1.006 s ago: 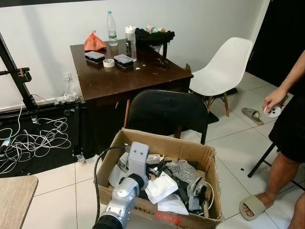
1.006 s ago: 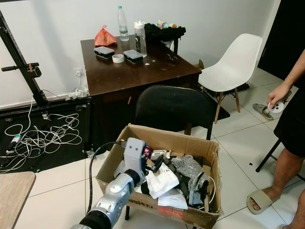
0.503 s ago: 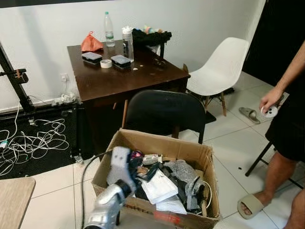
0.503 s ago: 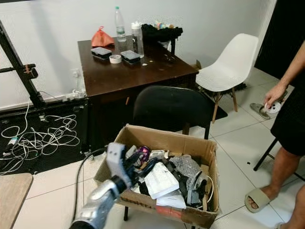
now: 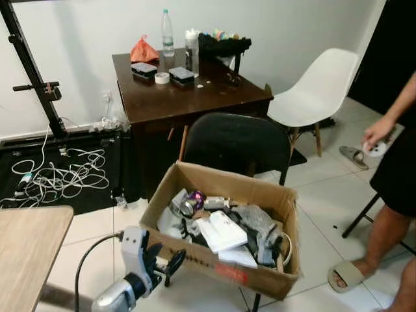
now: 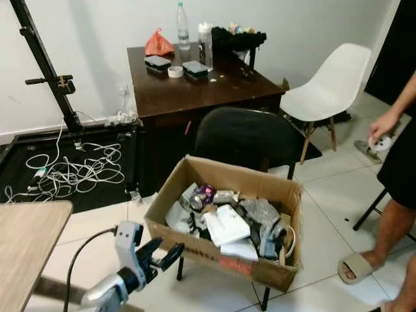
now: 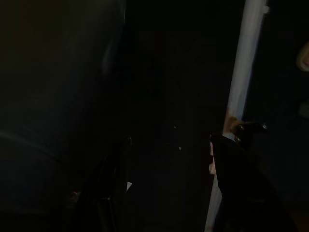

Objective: Picking trash to rubbish bin

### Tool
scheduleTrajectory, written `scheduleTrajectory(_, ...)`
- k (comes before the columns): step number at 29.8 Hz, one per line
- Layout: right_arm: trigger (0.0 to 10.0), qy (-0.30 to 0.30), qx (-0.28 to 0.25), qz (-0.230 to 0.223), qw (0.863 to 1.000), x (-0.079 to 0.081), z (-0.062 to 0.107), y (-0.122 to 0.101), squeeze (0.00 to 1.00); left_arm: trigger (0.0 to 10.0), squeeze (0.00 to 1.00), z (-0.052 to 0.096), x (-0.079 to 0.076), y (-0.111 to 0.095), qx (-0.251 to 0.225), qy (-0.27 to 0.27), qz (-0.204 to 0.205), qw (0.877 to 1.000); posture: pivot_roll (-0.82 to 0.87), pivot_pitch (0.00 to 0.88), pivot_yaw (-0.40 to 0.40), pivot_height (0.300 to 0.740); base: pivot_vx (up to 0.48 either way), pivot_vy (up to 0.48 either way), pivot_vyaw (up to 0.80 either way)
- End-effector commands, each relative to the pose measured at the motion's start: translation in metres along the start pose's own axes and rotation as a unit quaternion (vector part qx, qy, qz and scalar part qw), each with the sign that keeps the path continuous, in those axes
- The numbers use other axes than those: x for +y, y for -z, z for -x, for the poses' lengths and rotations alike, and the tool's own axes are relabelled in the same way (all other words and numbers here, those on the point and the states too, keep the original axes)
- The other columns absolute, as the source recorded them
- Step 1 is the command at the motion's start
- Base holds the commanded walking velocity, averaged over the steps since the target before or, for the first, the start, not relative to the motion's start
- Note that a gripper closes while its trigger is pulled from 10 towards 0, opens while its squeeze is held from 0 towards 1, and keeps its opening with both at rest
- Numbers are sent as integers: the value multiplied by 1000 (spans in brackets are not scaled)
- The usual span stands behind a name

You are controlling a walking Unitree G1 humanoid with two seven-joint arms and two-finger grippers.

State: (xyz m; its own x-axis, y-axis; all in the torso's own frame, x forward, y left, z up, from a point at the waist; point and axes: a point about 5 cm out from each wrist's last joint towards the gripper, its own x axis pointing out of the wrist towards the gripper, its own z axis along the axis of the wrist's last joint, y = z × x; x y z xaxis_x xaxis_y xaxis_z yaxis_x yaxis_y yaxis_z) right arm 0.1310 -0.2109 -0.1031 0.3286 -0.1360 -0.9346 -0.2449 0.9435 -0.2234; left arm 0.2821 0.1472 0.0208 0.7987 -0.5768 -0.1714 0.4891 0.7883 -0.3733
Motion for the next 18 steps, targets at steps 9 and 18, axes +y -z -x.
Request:
scheduleTrajectory(9, 10000, -7, 13, 5, 1000, 5, 0, 9, 0, 10000, 0, 31, 18, 37, 81, -45, 14, 996, -55, 125, 34, 740, -455, 0, 0)
scheduleTrajectory(18, 10000, -10, 16, 7, 1000, 6, 0, 11, 0, 10000, 0, 77, 34, 81, 189, -142, -2, 972, -53, 124, 36, 740, -28, 0, 0)
